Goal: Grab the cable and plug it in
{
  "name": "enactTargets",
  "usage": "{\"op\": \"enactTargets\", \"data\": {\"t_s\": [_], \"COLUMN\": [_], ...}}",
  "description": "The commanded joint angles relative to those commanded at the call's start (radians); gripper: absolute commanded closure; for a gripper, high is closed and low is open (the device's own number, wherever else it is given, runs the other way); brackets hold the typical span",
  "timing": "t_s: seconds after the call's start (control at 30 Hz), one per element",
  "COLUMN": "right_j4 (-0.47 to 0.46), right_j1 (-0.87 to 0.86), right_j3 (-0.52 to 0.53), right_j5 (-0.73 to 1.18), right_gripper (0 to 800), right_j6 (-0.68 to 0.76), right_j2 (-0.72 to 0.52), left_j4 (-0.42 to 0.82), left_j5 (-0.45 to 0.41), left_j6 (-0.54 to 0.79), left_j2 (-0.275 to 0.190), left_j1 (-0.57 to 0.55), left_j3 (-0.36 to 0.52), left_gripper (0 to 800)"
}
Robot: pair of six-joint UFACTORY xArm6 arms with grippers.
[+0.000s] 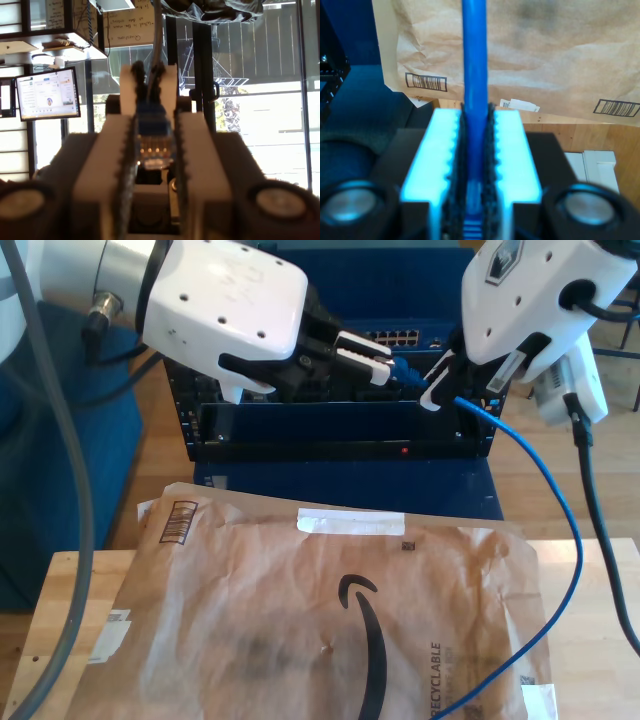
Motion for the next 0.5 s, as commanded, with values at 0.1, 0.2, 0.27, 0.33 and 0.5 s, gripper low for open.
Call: {"op": "enactTargets", "data": {"t_s": [0.1, 0.2, 0.27, 0.33, 0.5], "right_j4": [0.000, 0.002, 0.003, 0.002, -0.002], "right_j1": [0.000, 0.000, 0.000, -0.002, -0.003], "right_j3": [0.002, 0.002, 0.000, -0.005, -0.040], "right_j5": [0.002, 0.002, 0.002, 0.000, 0.000], "right_gripper": [666, 383, 227, 134, 4], "right_j6": [-0.002, -0.003, -0.011, -0.021, -0.044], "right_j2": [-0.002, -0.002, -0.005, -0.006, -0.032], "left_j4": [0.000, 0.000, 0.000, 0.000, -0.041], "left_j5": [0.002, 0.003, 0.003, 0.008, 0.037], "left_j6": [0.000, -0.002, -0.003, -0.005, -0.009], "left_j2": [0.000, 0.000, 0.000, 0.000, 0.000], "left_j1": [0.000, 0.002, 0.002, 0.002, 0.003], "left_j3": [0.002, 0.002, 0.000, -0.002, -0.006], "left_gripper": [798, 798, 798, 798, 798]}}
